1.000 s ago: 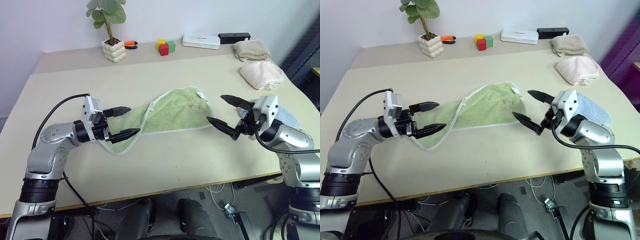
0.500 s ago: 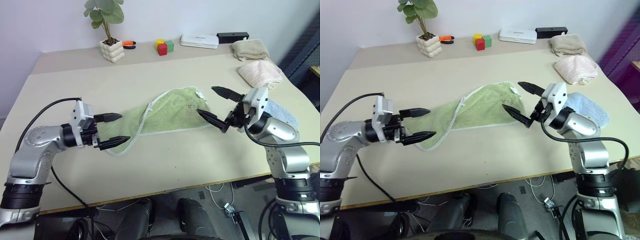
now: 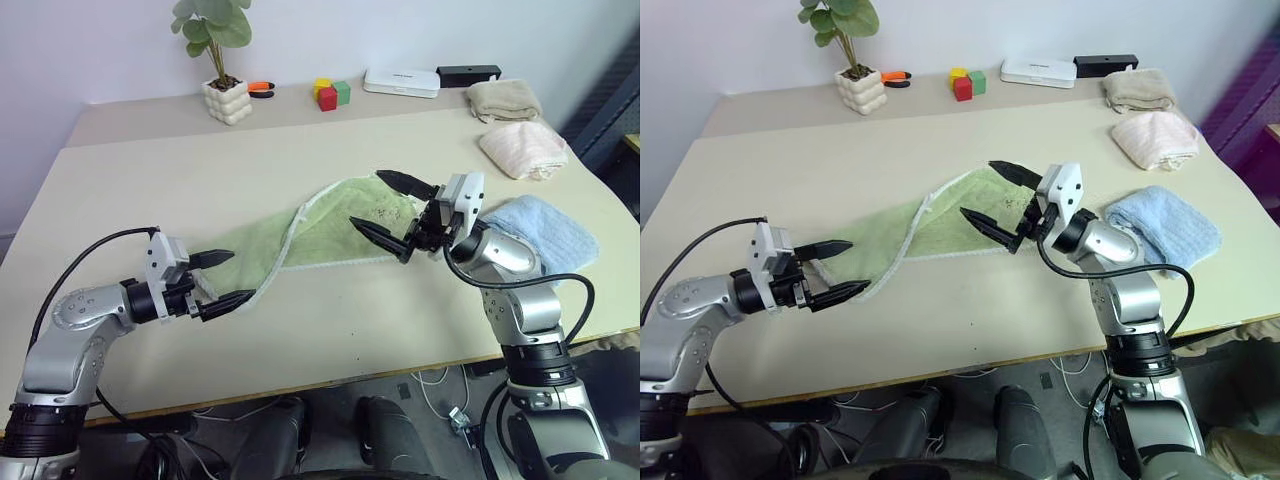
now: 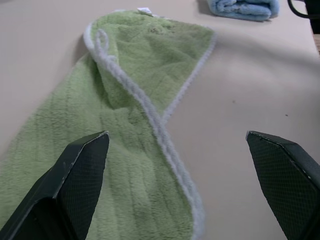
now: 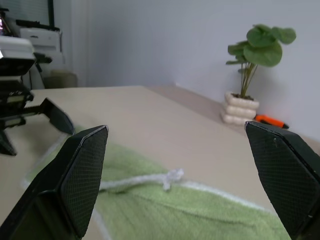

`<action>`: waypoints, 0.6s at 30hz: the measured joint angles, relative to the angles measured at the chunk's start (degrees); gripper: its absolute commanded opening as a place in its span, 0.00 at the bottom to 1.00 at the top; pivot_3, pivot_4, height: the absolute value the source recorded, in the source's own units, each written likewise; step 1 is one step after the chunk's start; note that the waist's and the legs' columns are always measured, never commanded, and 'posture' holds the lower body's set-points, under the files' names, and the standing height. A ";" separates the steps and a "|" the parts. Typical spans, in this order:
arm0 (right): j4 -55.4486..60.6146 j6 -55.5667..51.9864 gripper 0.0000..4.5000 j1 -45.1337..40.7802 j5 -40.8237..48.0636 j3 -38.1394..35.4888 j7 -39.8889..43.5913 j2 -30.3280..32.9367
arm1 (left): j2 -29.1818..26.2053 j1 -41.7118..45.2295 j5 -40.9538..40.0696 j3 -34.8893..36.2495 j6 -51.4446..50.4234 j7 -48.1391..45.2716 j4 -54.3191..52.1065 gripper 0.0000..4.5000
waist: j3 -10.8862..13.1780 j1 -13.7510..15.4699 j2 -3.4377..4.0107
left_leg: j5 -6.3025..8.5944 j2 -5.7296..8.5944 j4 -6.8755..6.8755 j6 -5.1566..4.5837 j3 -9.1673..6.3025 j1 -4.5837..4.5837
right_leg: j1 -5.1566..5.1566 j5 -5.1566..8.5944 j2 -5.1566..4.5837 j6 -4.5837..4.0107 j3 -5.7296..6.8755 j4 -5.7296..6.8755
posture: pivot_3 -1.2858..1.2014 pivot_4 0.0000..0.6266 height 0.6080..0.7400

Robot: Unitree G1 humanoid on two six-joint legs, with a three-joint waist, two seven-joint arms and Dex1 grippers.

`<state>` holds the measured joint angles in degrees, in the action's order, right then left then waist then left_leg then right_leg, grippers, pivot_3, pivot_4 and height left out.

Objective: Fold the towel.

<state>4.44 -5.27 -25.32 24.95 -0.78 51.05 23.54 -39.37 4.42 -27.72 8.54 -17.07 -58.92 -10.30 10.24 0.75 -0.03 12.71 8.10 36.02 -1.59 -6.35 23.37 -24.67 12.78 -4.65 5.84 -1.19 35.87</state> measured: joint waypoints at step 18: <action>0.34 2.77 1.00 0.87 -1.15 -0.15 -3.07 -2.57 | 3.49 2.25 14.54 -10.03 6.11 7.00 8.24 0.16 | -0.04 0.01 0.01 | 0.00 0.00 0.02 0.00 -0.01 -0.11 | 0.10 -0.01 0.01 0.02 0.02 0.02 | 0.52 0.24 1.00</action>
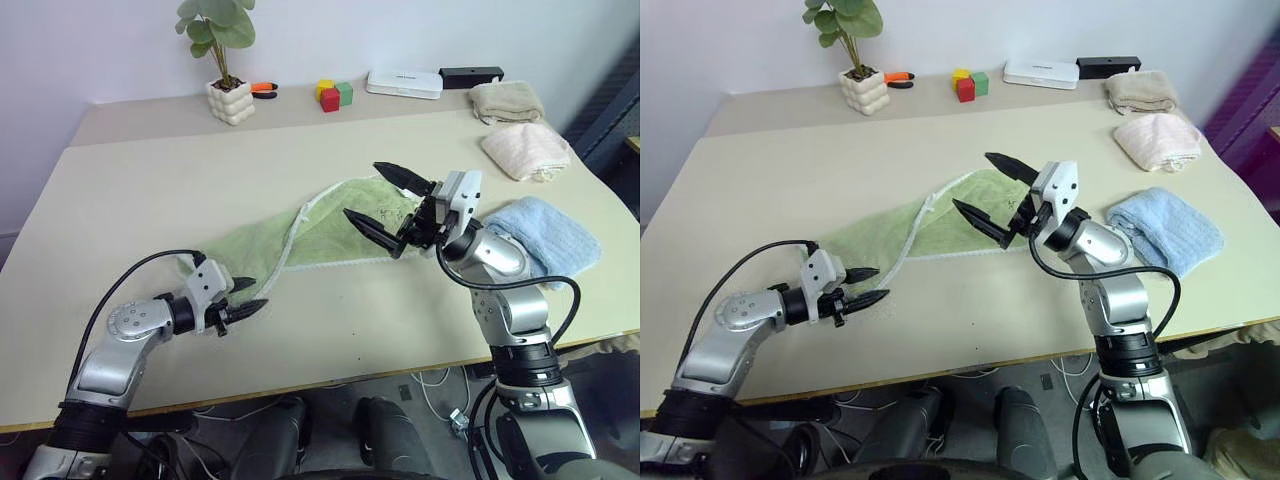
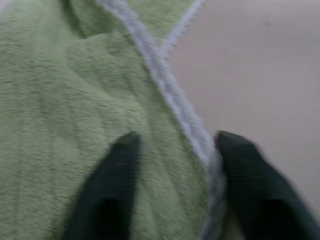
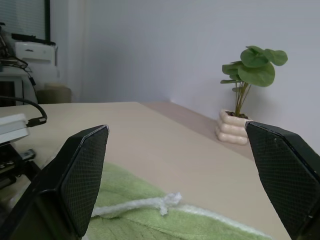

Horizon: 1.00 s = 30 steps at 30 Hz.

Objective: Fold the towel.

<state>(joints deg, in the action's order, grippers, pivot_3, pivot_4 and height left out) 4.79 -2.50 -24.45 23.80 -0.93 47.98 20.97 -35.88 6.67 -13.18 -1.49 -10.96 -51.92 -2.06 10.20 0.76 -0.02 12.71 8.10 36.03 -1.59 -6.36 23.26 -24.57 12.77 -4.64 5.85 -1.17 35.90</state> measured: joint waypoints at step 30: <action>-22.48 14.28 1.00 -2.96 -18.77 5.05 6.68 16.81 | -10.44 -7.80 -20.46 20.62 -12.17 -10.53 -9.62 0.01 | 0.09 -0.33 0.04 | -0.01 0.01 -0.13 0.03 0.05 0.03 | -0.09 0.09 -0.03 -0.14 -0.04 -0.02 | 0.52 0.24 1.00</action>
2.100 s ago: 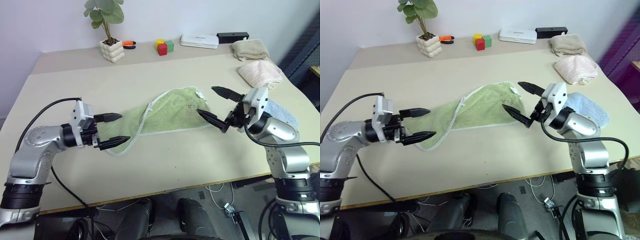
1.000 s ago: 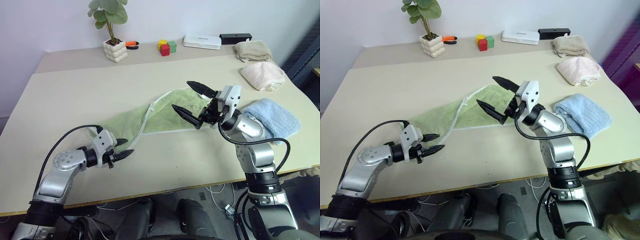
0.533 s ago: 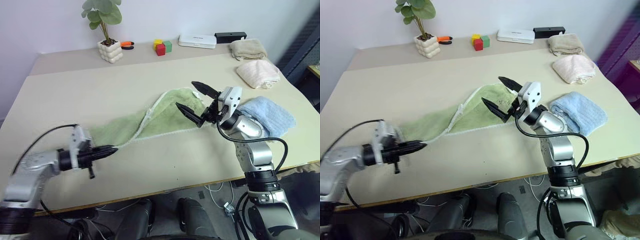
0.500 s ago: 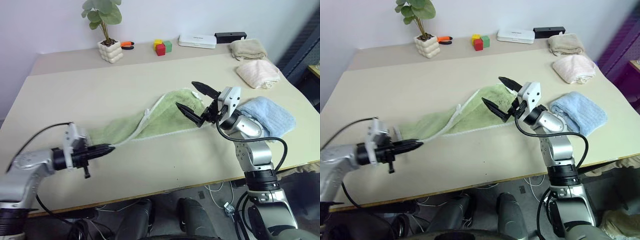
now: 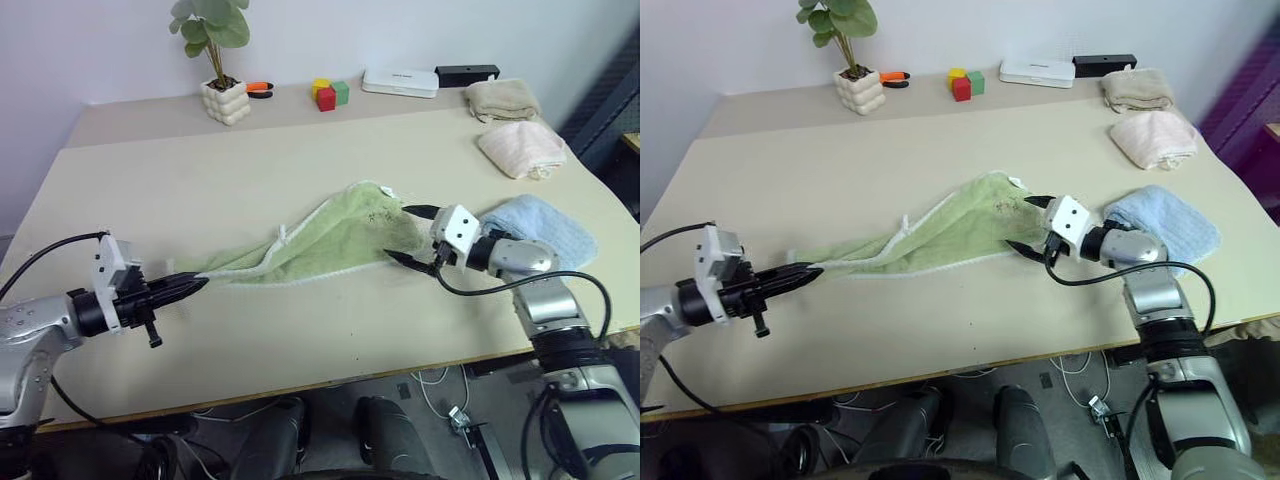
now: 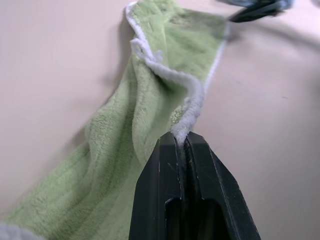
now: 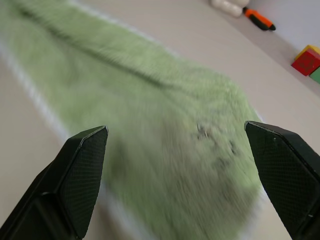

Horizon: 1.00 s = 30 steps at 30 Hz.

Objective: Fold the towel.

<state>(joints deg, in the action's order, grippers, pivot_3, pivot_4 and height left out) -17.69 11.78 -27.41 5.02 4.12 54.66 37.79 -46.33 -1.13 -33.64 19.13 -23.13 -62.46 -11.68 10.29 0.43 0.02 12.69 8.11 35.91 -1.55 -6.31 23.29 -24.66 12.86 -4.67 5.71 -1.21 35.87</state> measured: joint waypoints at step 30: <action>1.82 -9.64 0.01 -2.84 -2.71 8.54 16.05 5.57 | 1.25 8.26 2.17 -3.47 1.05 4.02 1.96 0.00 | 0.01 -0.55 0.00 | 0.00 -0.01 0.07 -0.01 -0.10 0.06 | -0.03 -0.07 0.02 0.16 0.05 0.08 | 0.52 0.24 1.00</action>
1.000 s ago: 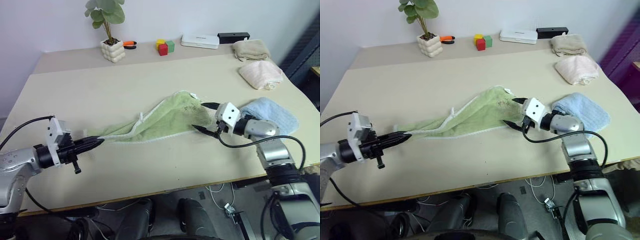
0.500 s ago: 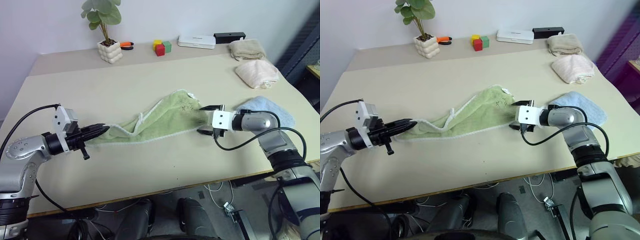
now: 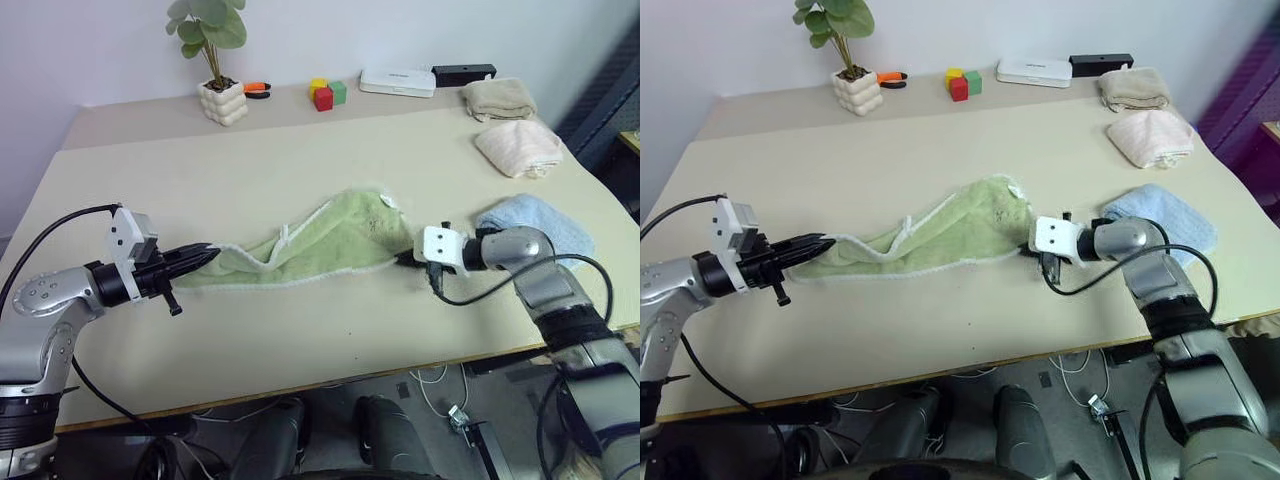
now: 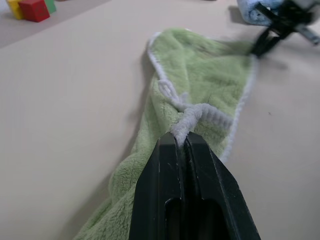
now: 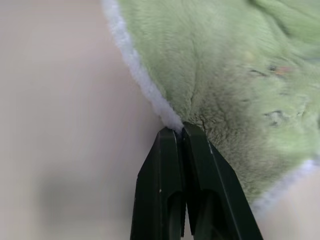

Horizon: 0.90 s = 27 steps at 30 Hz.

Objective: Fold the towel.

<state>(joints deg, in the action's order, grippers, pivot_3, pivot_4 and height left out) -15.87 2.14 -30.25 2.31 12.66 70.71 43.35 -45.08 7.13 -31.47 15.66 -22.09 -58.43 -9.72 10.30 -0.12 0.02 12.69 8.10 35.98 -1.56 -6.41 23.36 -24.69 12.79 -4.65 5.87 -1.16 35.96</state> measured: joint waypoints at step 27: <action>20.69 -27.40 0.99 -6.98 23.06 -16.96 -14.53 -3.09 | 0.28 4.63 0.21 -3.06 0.12 -1.09 2.32 0.00 | 0.03 0.73 -0.08 | 0.02 -0.03 0.08 -0.01 0.08 0.06 | 0.12 0.06 -0.04 -0.20 0.02 -0.45 | 0.52 0.24 1.00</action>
<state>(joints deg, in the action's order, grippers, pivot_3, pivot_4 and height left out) 4.82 -25.26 -37.23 25.37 -4.30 56.18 40.26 -44.79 11.76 -31.26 12.60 -21.97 -59.53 -7.40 10.33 0.61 -0.05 12.71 8.07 36.06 -1.57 -6.32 23.42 -24.57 12.84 -4.69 5.66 -1.14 35.51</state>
